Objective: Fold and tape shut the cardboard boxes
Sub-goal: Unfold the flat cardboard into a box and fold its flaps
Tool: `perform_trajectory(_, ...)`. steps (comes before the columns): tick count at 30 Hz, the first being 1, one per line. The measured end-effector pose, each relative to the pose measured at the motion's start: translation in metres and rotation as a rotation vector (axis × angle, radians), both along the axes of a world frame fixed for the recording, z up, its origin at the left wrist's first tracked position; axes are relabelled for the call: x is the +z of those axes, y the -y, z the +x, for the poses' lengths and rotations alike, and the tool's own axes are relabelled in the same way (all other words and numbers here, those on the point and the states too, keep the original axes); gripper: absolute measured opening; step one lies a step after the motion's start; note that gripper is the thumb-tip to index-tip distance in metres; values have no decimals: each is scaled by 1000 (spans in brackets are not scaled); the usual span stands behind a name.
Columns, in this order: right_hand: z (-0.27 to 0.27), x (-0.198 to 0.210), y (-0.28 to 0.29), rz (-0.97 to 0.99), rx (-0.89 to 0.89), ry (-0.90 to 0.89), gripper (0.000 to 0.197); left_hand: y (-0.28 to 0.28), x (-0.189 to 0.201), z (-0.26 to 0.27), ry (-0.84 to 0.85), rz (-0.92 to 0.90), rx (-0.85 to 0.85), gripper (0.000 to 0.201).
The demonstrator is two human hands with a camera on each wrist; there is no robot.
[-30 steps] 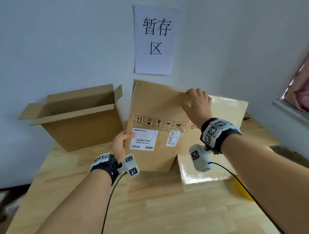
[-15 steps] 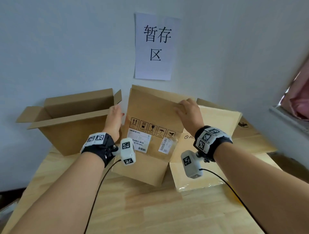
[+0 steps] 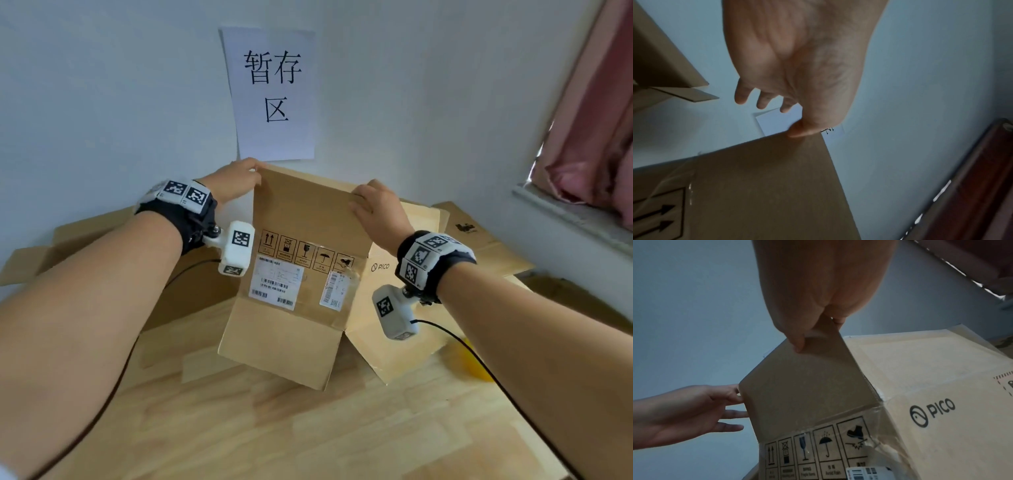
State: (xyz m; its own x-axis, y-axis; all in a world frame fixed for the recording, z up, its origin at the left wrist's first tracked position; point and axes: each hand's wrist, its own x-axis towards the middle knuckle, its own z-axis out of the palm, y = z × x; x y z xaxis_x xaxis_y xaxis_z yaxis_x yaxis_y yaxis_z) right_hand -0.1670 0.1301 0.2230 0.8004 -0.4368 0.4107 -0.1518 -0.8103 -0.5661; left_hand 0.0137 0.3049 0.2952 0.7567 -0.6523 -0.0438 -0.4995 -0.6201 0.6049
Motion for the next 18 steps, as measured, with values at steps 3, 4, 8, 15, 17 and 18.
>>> perform_trajectory(3,-7,2,-3,-1,7,-10,24,-2,0,2,-95,-7,79,52)
perform_trajectory(4,-9,3,-4,-1,14,-17,25,-3,-1,1,-131,-22,95,47)
perform_trajectory(8,-14,1,-5,27,22,-67,25,-5,-5,-1,-211,-127,107,32)
perform_trajectory(15,-24,-5,-6,130,-13,-57,19,-7,-1,-15,-140,-104,16,46)
perform_trajectory(17,-29,-6,-5,132,-21,-68,18,-7,0,-18,-123,-40,28,47)
perform_trajectory(18,-32,-6,-5,124,-23,-70,15,-8,0,-20,-141,-17,34,39)
